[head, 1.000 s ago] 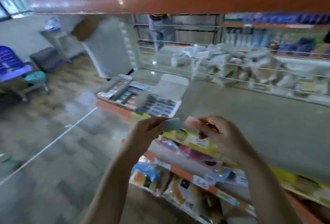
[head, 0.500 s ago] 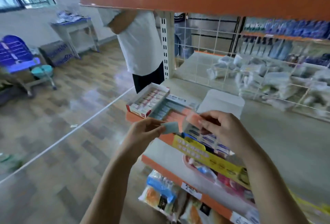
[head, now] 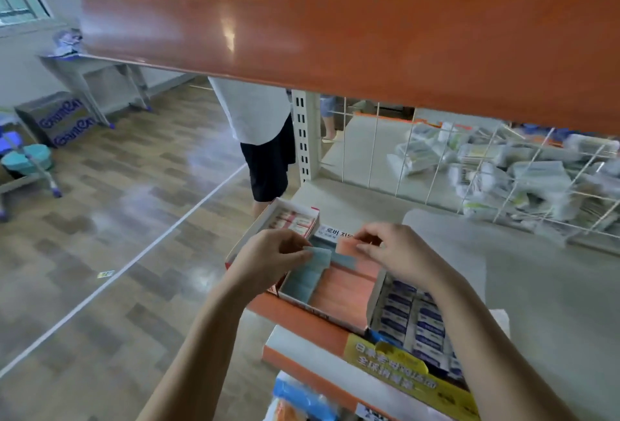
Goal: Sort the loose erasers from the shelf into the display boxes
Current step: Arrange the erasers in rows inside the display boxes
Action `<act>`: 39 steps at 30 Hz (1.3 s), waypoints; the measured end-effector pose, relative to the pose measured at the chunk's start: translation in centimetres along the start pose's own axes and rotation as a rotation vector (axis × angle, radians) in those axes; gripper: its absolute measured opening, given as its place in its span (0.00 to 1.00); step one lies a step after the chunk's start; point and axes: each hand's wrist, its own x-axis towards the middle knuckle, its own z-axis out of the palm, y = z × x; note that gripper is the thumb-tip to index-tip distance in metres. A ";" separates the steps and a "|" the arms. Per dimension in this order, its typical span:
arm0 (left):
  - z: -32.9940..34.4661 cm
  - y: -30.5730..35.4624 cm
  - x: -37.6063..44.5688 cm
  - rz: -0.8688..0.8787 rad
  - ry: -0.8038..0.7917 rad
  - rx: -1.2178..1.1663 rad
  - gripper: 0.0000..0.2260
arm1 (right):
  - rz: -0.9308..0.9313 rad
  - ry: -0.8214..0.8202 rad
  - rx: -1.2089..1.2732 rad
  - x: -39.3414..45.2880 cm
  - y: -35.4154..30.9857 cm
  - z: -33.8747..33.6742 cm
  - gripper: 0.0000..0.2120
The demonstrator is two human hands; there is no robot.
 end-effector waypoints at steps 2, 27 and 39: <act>-0.2 -0.1 0.9 0.030 -0.035 0.044 0.04 | 0.020 -0.010 -0.034 0.0 -0.2 0.2 0.10; 2.8 -0.6 5.5 0.325 -0.256 0.386 0.06 | 0.299 0.053 -0.101 -2.7 -1.0 1.4 0.09; 3.6 -0.9 5.1 0.459 -0.143 0.476 0.08 | 0.315 0.065 -0.133 -2.5 -1.0 1.8 0.08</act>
